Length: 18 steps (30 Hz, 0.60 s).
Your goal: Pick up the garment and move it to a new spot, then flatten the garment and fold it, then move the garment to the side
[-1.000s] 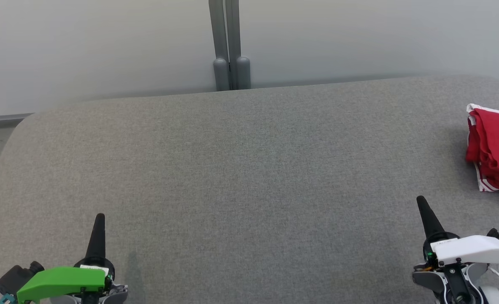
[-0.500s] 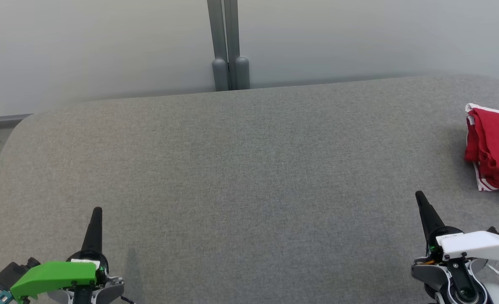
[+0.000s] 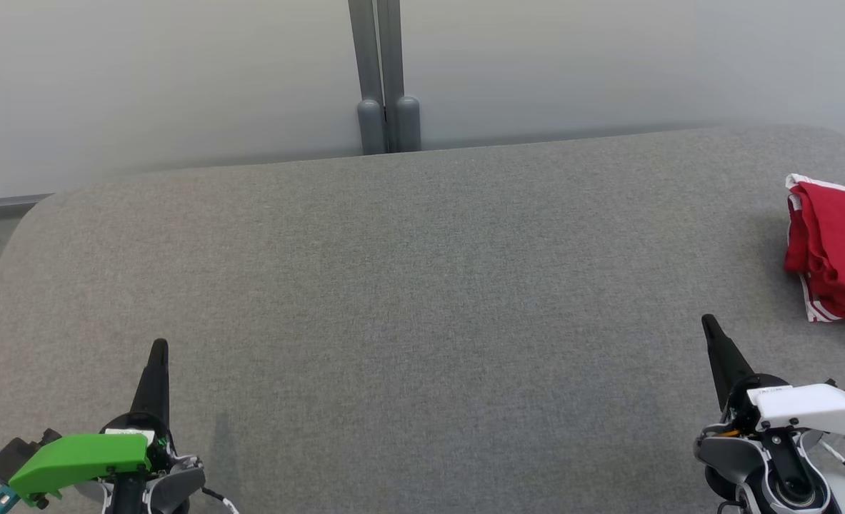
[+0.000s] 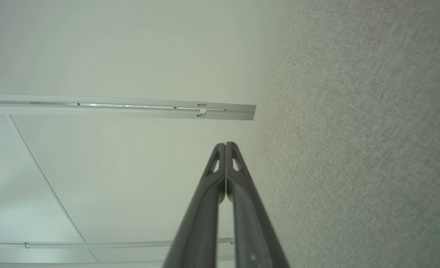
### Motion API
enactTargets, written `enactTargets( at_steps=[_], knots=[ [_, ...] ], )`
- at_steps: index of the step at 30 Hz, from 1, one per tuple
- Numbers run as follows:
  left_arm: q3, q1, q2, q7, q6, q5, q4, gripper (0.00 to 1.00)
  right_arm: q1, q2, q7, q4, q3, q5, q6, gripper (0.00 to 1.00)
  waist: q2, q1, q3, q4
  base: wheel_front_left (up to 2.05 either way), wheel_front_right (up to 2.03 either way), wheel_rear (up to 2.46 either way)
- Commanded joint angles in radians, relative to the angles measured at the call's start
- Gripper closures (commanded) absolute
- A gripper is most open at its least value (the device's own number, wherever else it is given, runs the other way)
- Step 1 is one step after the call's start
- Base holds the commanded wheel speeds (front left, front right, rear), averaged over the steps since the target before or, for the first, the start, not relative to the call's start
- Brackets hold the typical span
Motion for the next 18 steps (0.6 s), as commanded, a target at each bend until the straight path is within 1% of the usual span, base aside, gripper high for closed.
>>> enactTargets(
  at_steps=[1, 15, 18],
  knots=[
    [0.006, -0.025, 0.004, 0.007, -0.005, -0.017, 0.0, 1.0, -0.012, 0.0, 0.007, 0.002, -0.004, 0.022, 0.0, 1.0, 0.0, 0.0, 0.0, 0.0, 0.0, 0.0, 0.0],
    [0.021, -0.044, 0.001, 0.033, -0.006, -0.102, 0.004, 1.0, -0.027, 0.004, 0.033, 0.007, -0.012, 0.117, 0.0, 1.0, 0.0, 0.0, -0.001, -0.004, 0.0, 0.0, 0.0],
    [0.022, -0.041, 0.0, 0.035, -0.006, -0.096, 0.004, 1.0, -0.025, 0.004, 0.032, 0.007, -0.012, 0.112, 0.0, 1.0, 0.0, 0.0, -0.001, -0.004, 0.0, 0.0, 0.0]
  ],
)
